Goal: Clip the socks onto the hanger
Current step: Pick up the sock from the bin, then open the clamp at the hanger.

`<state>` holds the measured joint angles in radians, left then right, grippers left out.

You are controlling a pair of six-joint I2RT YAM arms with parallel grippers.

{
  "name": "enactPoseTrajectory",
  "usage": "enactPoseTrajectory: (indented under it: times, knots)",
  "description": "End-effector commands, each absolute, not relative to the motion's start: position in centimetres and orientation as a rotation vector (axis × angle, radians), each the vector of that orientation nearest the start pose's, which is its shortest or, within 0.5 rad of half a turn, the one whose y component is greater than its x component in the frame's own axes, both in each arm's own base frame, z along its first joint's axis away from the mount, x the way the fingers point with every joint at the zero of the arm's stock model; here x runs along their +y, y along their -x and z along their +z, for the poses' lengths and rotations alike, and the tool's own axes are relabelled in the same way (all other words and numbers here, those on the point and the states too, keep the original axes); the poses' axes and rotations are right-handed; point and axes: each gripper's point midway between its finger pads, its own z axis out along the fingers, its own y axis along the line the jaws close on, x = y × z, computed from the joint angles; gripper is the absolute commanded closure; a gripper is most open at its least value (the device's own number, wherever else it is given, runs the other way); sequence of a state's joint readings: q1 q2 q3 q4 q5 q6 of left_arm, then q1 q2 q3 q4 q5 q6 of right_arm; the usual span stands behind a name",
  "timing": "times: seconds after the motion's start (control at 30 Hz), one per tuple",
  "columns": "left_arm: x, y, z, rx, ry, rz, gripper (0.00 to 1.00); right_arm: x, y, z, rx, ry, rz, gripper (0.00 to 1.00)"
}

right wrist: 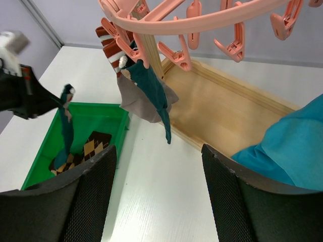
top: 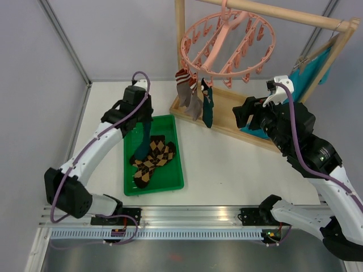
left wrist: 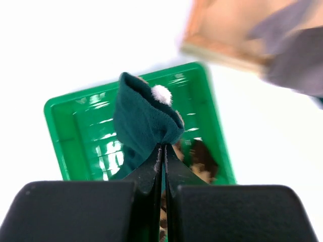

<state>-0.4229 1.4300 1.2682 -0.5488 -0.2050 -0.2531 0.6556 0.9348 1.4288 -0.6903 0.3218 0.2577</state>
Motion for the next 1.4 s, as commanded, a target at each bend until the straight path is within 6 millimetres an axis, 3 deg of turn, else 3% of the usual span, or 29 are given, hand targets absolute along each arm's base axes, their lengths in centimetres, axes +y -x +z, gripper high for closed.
enactPoseTrajectory:
  times: [0.0,0.27,0.6,0.7,0.9,1.17,1.37]
  knots:
    - [-15.5,-35.0,24.5,2.172,-0.149,-0.305,0.98,13.4,-25.1,42.8,1.726,0.098,0.395,0.26]
    - [-17.8,-29.5,34.0,1.877,-0.306,-0.623,0.98,13.4,-25.3,44.1,1.715,0.087,0.388,0.26]
    - [-21.2,-23.0,39.8,1.653,-0.564,-0.950,0.98,12.1,-26.3,45.4,1.720,0.031,0.292,0.25]
    - [-22.1,-21.3,40.9,1.588,-0.620,-1.047,0.98,11.4,-27.0,44.6,1.745,0.028,0.210,0.29]
    - [-23.9,-19.5,41.8,1.516,-0.700,-1.207,0.98,12.9,-28.8,42.5,1.759,0.217,0.121,0.29]
    - [-26.1,-18.8,43.4,1.450,-0.790,-1.298,0.98,15.2,-31.3,41.3,1.709,0.325,0.243,0.30]
    - [-27.9,-18.8,42.9,1.446,-0.826,-1.340,0.98,16.4,-33.1,41.0,1.673,0.396,0.215,0.27]
